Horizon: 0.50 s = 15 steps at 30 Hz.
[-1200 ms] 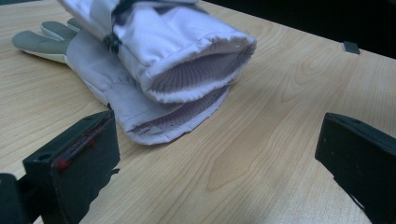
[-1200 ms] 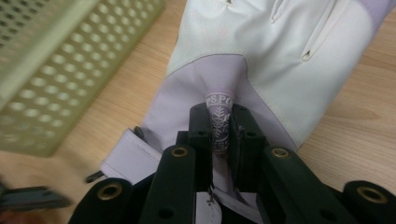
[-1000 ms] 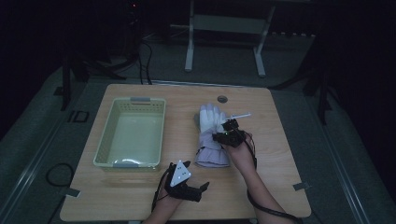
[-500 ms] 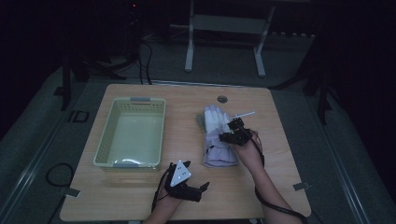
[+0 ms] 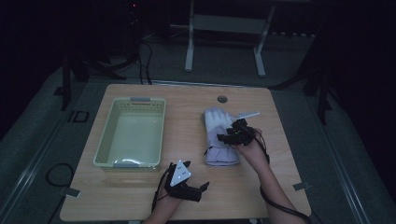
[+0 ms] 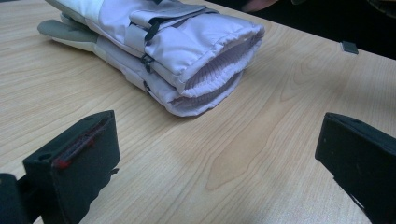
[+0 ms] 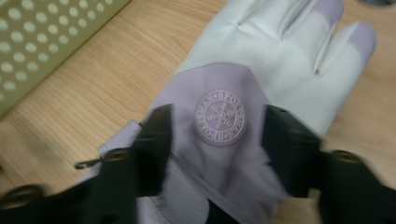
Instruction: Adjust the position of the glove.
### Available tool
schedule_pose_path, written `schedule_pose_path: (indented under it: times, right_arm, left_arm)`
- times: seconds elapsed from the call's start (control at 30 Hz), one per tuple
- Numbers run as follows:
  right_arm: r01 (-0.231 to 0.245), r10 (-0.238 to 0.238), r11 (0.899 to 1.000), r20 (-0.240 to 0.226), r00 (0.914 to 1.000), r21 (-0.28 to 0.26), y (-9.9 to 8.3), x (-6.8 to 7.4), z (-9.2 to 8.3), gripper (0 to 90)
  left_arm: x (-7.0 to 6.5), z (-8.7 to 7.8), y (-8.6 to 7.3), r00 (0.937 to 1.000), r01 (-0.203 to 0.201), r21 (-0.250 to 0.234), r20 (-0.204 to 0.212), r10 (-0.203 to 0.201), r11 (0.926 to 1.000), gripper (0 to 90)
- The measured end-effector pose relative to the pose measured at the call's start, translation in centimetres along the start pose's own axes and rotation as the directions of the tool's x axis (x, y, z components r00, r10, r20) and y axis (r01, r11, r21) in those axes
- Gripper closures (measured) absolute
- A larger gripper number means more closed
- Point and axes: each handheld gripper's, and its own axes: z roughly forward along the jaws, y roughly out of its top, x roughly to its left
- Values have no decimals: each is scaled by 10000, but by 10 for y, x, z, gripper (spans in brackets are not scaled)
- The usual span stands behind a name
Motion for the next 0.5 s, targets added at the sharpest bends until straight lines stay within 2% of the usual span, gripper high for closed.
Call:
schedule_pose_path:
  times: [0.07,0.17,0.2,0.27,0.3,0.37,0.5]
  right_arm:
    - [208,-208,9998,-186,9996,-36,-1,-1,-3,224]
    - [341,-343,9994,-896,9954,-37,-5,-4,-7,145]
    - [393,-408,9991,-1055,9936,-167,-7,-6,-9,137]
    - [655,-721,9958,-1084,9915,-632,-11,-10,-13,135]
    - [681,-756,9954,-1157,9904,-677,-12,-13,-15,135]
    - [997,-1156,9880,-1373,9838,-1176,-14,-17,-21,139]
    - [1193,-1412,9829,-1583,9772,-1403,-16,-25,-32,139]
  left_arm:
    - [0,0,0,10000,18,16,0,-18,10000,0]
    - [2,0,0,9998,185,35,15,-185,9998,0]
    - [2,0,0,9996,269,36,21,-269,9996,0]
    - [4,0,0,9992,401,20,79,-401,9992,0]
    - [4,0,0,9991,406,27,97,-406,9992,0]
    - [5,0,0,9990,414,-26,139,-413,9991,0]
    - [5,-1,0,9986,485,-166,239,-481,9987,0]
